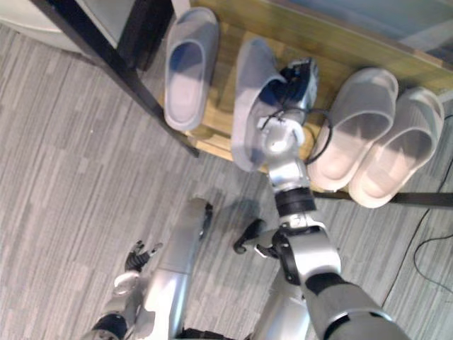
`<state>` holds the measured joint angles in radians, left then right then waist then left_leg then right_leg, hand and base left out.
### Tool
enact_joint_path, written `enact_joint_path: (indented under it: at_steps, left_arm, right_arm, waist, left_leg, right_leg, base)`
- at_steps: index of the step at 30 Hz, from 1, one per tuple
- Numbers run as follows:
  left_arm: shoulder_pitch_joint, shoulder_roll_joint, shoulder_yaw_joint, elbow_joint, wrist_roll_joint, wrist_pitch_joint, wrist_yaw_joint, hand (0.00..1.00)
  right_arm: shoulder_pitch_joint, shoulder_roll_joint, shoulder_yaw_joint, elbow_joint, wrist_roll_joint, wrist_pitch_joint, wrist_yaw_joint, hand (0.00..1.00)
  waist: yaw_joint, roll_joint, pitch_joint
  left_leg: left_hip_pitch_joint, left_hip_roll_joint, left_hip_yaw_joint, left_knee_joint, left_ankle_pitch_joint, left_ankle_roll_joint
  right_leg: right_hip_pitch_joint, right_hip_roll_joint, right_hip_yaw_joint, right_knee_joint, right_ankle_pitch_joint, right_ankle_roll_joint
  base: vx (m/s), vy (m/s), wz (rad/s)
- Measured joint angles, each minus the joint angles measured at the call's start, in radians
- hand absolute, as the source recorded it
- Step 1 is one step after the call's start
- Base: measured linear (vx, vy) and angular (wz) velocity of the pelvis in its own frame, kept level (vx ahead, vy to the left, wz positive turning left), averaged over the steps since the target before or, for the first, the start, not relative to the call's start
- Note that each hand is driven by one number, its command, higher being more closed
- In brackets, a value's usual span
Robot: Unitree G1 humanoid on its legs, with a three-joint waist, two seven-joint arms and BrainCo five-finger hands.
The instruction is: Organize the slippers on the shoe rack
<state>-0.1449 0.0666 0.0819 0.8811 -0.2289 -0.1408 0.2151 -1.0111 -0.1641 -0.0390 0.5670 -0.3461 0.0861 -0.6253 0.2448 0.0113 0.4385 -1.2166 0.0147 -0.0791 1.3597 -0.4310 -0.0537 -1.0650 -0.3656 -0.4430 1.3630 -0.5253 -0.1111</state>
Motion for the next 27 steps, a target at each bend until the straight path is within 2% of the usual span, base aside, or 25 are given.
enact_joint_path:
  at_steps: [5,13,20,27]
  left_arm:
    - [-0.011,-0.004,-0.002,-0.001,-0.008,0.0,0.001,0.0]
    - [-0.011,-0.005,-0.002,-0.003,-0.008,0.0,0.001,0.0]
    - [-0.012,-0.006,0.003,-0.004,-0.009,0.001,0.0,0.0]
    - [-0.011,-0.008,0.017,-0.004,-0.011,0.002,-0.001,0.0]
  right_arm:
    - [-0.006,0.029,0.001,0.0,0.041,0.0,-0.008,0.0]
    - [-0.002,0.045,0.002,-0.004,0.043,0.0,-0.014,0.0]
    - [0.052,0.049,0.012,-0.055,0.074,-0.003,0.036,0.0]
    - [0.125,0.045,0.017,-0.098,0.074,-0.006,0.078,0.0]
  waist:
    - [0.015,0.0,0.0]
    - [0.014,0.0,0.0]
    - [0.011,0.0,0.0]
    - [-0.006,0.0,0.0]
  left_leg:
    - [0.005,-0.008,-0.001,-0.02,0.014,-0.004]
    - [0.031,-0.004,0.0,-0.036,0.017,-0.006]
    - [0.061,0.01,0.006,-0.055,0.019,-0.009]
    - [0.098,0.028,0.014,-0.071,0.017,-0.011]
  right_leg:
    - [0.004,-0.005,-0.002,-0.009,0.0,0.0]
    - [0.025,-0.001,-0.004,-0.023,0.0,0.0]
    - [0.048,0.016,-0.002,-0.046,0.003,-0.002]
    - [0.075,0.036,0.006,-0.067,0.008,0.001]
  base:
    - [-0.03,0.008,0.06]
    - [-0.04,0.022,-0.01]
    - [-0.01,0.013,-0.04]
    - [-0.02,0.02,-0.07]
